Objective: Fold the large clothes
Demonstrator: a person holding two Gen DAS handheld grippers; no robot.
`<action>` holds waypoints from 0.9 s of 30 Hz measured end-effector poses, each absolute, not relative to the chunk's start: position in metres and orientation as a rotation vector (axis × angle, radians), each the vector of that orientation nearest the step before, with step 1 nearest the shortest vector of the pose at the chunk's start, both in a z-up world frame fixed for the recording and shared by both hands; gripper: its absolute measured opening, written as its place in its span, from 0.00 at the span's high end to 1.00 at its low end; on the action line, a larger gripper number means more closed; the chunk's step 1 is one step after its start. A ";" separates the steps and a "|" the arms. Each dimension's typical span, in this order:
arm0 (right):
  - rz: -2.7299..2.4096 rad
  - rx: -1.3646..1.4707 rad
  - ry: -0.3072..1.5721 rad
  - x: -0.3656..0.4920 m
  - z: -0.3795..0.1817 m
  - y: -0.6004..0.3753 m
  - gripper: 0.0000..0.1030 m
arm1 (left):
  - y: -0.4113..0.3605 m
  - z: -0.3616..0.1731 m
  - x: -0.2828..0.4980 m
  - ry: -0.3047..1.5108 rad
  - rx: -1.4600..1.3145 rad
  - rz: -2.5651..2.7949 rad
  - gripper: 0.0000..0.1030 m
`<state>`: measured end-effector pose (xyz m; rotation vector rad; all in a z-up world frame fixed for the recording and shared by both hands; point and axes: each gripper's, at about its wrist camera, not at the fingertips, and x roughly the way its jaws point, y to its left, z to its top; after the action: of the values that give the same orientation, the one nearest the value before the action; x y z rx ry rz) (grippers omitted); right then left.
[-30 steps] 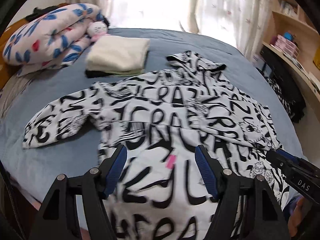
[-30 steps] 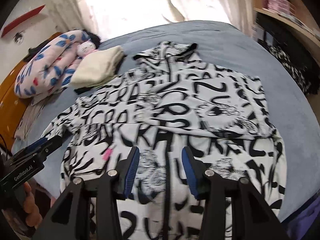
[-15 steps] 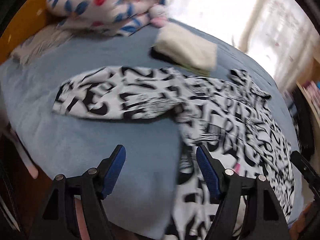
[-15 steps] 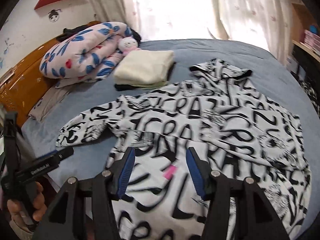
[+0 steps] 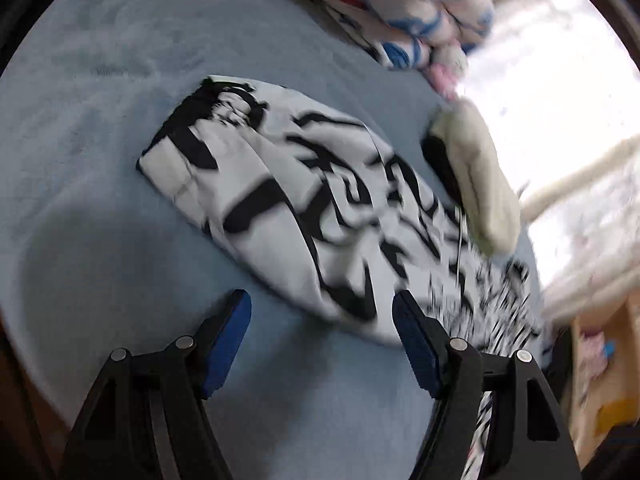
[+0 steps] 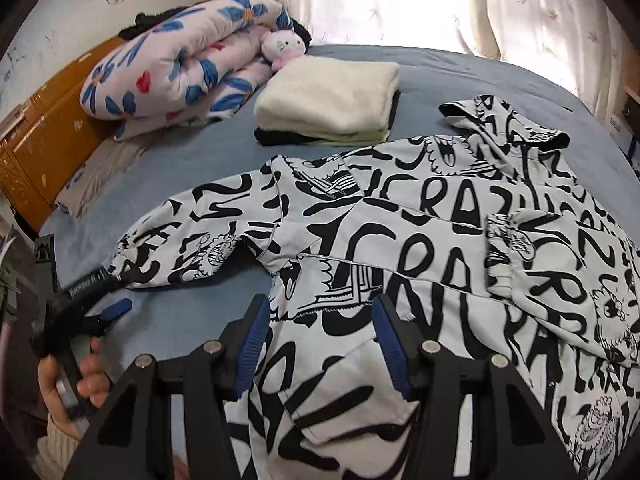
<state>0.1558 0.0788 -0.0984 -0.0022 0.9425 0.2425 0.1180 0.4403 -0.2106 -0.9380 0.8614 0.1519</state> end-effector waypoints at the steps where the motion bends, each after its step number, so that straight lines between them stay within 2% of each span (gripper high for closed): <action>1: 0.241 -0.004 0.950 0.159 -0.102 0.081 0.48 | 0.446 -0.214 0.122 0.849 -0.950 0.161 0.31; 5: 0.242 -0.005 0.983 0.172 -0.115 0.088 0.48 | 0.464 -0.223 0.142 0.809 -0.952 0.215 0.31; 6: 0.241 -0.004 0.991 0.176 -0.120 0.089 0.48 | 0.466 -0.226 0.148 0.800 -0.954 0.238 0.34; 7: 0.239 -0.003 0.997 0.178 -0.123 0.089 0.48 | 0.469 -0.227 0.153 0.798 -0.946 0.260 0.57; 8: 0.237 0.001 1.004 0.181 -0.126 0.088 0.48 | 0.468 -0.226 0.160 0.804 -0.904 0.300 0.75; 9: 0.235 0.004 1.009 0.182 -0.128 0.087 0.48 | 0.466 -0.225 0.169 0.833 -0.866 0.297 0.88; 10: 0.232 0.010 1.016 0.184 -0.130 0.085 0.48 | 0.467 -0.223 0.175 0.853 -0.847 0.305 0.92; 13: 0.220 0.035 1.025 0.188 -0.134 0.073 0.48 | 0.456 -0.197 0.185 0.834 -0.766 0.323 0.94; 17: 0.176 0.099 1.008 0.188 -0.132 0.039 0.48 | 0.410 -0.129 0.206 0.755 -0.592 0.252 0.95; 22: 0.115 0.184 0.971 0.184 -0.123 -0.014 0.48 | 0.308 -0.044 0.232 0.659 -0.408 0.053 0.95; 27: 0.017 0.243 0.927 0.174 -0.119 -0.080 0.48 | 0.185 -0.014 0.251 0.670 -0.304 -0.167 0.95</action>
<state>0.1735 -0.0796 -0.1192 0.2427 0.9274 0.0170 0.2506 0.1848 -0.0143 -0.3045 0.6698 -0.1672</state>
